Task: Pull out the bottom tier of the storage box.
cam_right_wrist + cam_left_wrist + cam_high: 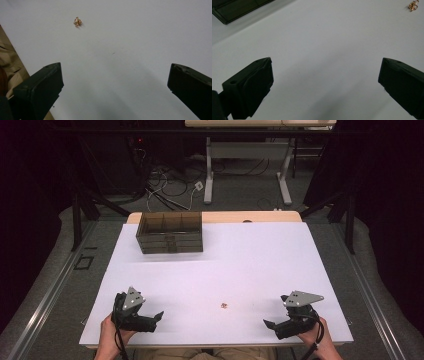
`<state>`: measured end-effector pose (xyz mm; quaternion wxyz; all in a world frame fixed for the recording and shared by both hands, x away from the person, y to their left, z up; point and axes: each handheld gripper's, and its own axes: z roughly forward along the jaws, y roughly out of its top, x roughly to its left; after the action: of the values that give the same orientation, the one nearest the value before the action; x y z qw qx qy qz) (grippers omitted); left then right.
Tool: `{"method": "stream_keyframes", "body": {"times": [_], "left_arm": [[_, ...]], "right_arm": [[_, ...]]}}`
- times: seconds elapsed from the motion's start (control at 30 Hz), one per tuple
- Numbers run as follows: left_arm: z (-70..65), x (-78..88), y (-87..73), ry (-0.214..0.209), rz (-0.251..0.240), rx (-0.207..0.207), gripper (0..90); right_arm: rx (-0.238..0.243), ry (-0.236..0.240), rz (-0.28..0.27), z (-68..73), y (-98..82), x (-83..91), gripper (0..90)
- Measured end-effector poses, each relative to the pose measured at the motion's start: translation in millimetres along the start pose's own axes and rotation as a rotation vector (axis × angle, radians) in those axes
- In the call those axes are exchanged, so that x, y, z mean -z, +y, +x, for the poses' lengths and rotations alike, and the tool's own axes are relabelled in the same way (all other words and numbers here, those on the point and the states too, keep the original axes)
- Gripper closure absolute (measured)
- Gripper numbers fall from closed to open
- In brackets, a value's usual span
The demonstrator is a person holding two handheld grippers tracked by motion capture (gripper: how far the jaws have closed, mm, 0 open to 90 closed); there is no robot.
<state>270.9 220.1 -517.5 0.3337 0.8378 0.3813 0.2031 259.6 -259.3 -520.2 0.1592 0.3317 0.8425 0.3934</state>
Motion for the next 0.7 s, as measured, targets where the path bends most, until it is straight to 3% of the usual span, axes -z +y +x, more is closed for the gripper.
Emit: {"method": "stream_keyframes", "body": {"times": [0.7], "left_arm": [[7.2,-19.0,15.4,0.009,0.018,0.012,0.0]], "right_arm": [[-0.001,0.004,0.010,-0.4,-0.1,0.1,0.0]]}}
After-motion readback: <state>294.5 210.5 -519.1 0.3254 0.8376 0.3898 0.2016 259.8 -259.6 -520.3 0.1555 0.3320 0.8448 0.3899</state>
